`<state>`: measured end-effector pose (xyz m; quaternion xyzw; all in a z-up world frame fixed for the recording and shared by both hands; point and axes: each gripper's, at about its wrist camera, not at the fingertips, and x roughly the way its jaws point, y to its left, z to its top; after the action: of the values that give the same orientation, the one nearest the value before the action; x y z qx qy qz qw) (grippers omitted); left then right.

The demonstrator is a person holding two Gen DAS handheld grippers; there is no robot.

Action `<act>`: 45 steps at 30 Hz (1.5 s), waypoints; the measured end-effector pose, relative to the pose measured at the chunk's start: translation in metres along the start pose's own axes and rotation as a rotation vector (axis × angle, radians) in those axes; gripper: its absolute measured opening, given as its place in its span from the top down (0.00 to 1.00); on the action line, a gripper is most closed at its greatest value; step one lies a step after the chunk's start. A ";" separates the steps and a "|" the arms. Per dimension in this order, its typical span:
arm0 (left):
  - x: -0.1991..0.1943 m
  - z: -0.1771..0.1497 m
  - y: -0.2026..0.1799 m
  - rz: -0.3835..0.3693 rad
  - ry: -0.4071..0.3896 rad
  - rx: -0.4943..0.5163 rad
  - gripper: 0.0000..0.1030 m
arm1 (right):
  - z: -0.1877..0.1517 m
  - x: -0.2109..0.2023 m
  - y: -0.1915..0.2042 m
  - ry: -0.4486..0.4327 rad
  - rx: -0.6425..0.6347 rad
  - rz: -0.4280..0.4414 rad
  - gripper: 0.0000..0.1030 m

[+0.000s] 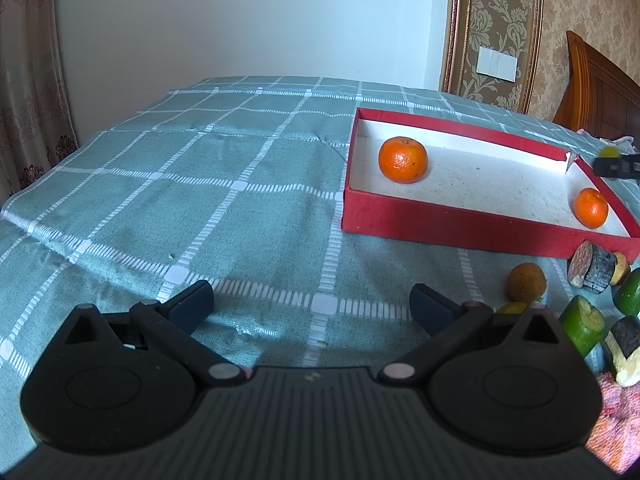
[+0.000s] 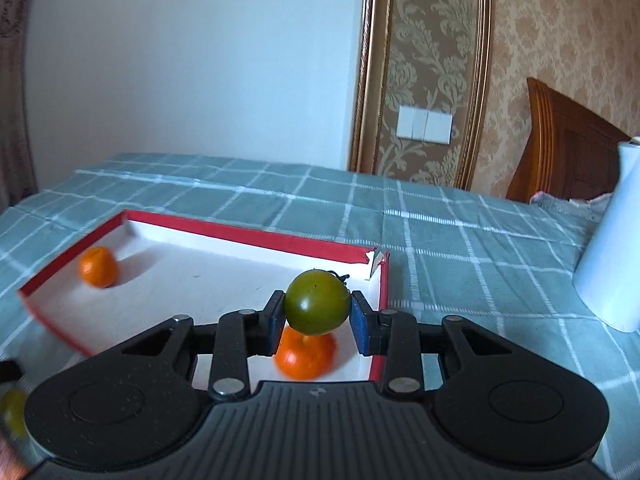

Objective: Organize fruits
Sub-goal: 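Carry the green tomato into the tray and open the right gripper, then move the left gripper toward the large green citrus fruit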

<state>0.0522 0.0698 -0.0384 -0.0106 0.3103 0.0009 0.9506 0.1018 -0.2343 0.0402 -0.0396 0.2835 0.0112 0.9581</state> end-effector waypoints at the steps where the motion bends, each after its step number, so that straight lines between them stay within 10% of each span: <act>1: 0.000 0.000 0.000 0.000 0.000 0.000 0.00 | 0.002 0.009 -0.001 0.010 0.006 -0.005 0.67; 21: 0.001 0.000 -0.002 0.008 0.005 0.011 0.00 | 0.000 0.064 -0.007 0.119 0.063 0.017 0.67; 26: 0.001 0.000 -0.002 0.008 0.005 0.011 0.00 | -0.003 0.057 -0.010 0.084 0.065 0.021 0.30; 45: 0.001 0.000 -0.002 0.008 0.004 0.011 0.00 | -0.049 -0.056 -0.025 -0.114 0.151 0.005 0.19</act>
<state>0.0525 0.0678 -0.0391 -0.0041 0.3124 0.0029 0.9499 0.0294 -0.2630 0.0312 0.0339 0.2288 -0.0057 0.9729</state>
